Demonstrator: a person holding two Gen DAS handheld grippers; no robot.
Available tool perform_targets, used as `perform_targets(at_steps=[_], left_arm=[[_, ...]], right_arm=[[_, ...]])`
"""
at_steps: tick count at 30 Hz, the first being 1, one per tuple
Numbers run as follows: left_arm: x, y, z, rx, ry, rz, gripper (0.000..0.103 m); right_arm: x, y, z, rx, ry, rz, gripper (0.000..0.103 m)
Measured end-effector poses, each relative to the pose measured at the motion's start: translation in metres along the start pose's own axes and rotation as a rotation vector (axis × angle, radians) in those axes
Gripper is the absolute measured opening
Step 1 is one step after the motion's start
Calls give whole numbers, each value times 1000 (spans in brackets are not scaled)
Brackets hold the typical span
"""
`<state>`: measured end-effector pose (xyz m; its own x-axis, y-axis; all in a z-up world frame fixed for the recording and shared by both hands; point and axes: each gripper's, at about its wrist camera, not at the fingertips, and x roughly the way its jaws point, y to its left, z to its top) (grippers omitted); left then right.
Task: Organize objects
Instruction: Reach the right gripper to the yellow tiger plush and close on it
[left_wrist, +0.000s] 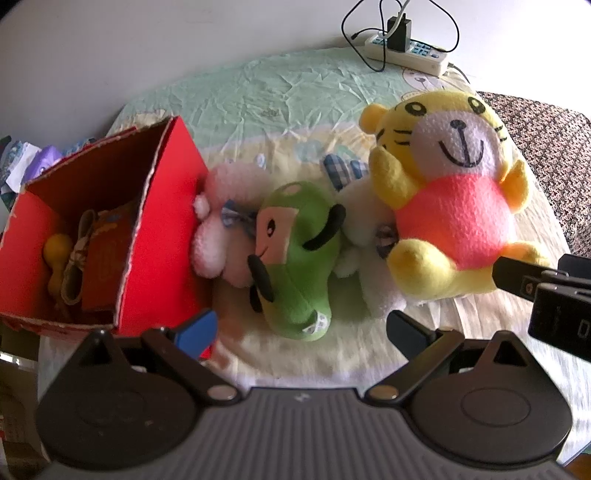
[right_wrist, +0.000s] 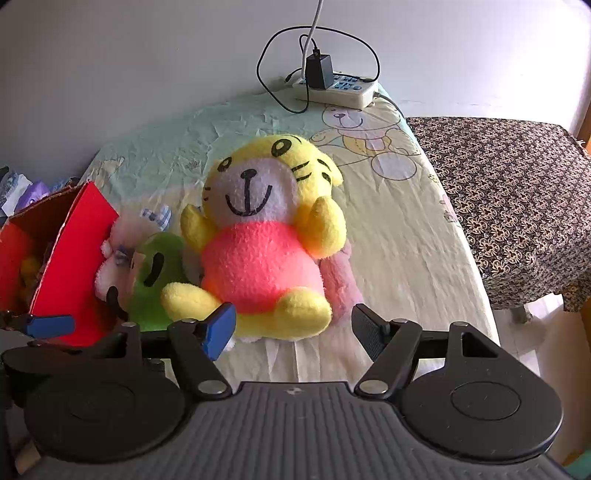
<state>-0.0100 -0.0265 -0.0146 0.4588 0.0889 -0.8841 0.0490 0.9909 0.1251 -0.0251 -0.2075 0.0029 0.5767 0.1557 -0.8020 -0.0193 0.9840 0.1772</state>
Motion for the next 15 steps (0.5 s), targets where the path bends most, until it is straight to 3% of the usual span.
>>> perform_targets(at_steps=[9,15], left_arm=[[-9,-1,11,19,-47,-19,99],[-18,-6,25,41,-123,-140,98]], right_arm=[[-3,-15,8,40,-42,39,70],[0,-34,27,102,-89,116,67]])
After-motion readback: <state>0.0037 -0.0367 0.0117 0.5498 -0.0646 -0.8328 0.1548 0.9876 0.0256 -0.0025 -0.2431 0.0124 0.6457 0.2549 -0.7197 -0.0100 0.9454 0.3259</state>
